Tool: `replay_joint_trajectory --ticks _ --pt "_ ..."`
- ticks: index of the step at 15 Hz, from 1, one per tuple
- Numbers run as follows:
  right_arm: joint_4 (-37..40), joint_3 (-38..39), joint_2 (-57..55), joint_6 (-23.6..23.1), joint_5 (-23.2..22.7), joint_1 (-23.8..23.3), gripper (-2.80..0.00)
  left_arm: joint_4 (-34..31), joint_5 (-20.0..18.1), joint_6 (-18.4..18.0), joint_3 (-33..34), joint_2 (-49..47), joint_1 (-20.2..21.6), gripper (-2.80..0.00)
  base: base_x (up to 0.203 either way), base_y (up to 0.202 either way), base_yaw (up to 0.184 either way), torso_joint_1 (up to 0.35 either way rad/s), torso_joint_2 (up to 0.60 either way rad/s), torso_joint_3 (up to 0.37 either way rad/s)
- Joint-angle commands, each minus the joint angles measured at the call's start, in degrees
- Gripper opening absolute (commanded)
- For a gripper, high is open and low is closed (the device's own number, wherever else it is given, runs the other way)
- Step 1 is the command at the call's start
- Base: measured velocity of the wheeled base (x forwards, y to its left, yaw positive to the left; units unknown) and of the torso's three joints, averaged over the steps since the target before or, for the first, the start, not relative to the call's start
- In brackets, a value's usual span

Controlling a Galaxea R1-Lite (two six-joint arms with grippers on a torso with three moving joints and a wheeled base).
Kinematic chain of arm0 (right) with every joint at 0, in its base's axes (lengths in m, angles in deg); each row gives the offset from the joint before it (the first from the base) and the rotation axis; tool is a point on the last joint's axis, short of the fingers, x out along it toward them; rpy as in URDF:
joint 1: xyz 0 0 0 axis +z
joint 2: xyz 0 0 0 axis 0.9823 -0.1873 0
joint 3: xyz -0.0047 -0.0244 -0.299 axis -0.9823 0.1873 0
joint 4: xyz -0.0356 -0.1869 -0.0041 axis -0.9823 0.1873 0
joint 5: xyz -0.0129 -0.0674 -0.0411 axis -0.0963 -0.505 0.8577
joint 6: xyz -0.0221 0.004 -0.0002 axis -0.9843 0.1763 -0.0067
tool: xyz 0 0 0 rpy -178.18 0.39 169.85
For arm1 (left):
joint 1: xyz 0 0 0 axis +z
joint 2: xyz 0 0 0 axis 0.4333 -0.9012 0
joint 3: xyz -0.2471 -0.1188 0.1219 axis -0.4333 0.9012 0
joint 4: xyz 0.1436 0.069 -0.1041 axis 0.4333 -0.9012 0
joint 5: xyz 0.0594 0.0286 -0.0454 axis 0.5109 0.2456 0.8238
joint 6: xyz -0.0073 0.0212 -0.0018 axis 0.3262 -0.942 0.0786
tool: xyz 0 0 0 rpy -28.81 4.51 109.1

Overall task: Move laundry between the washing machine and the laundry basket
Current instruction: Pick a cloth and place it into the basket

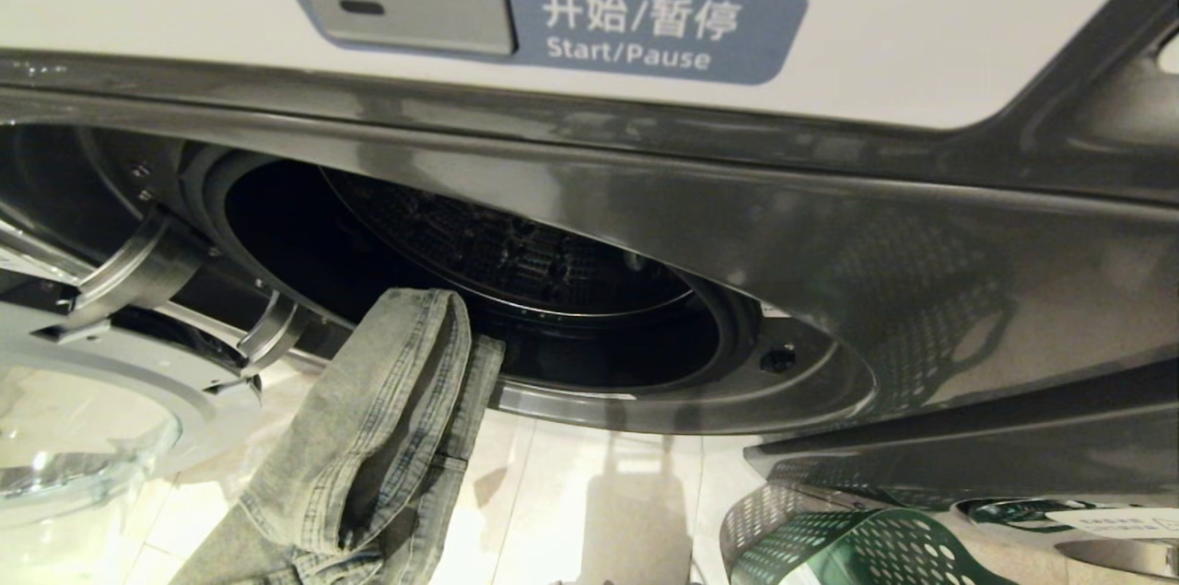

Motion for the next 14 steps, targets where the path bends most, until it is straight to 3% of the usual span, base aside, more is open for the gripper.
replay_joint_trajectory --ticks 1,4,7,10,14 --pt "-0.01 0.0 -0.05 -0.03 -0.04 0.02 -2.8 0.05 0.34 1.34 0.09 -0.05 0.22 -2.8 0.0 0.0 0.0 0.0 0.0 0.0" --pt "-0.01 0.0 -0.05 -0.03 -0.04 0.07 -2.8 0.09 0.76 2.43 0.09 0.04 1.0 -2.8 0.0 0.0 0.0 0.0 0.0 0.0" --pt "-0.01 0.0 -0.05 -0.03 -0.04 0.02 -2.8 -0.07 0.47 0.32 0.09 4.43 4.72 -2.8 0.0 0.0 0.0 0.0 0.0 0.0" --pt "-0.04 0.0 -0.05 0.06 -0.04 0.02 -2.8 -0.07 0.3 -0.31 0.09 15.23 5.39 -2.8 0.0 0.0 0.0 0.0 0.0 0.0" --pt "-0.1 0.0 -0.05 0.06 -0.04 0.02 -2.8 -0.13 0.31 -0.75 0.09 16.21 5.67 -2.8 0.0 0.0 0.0 0.0 0.0 0.0"
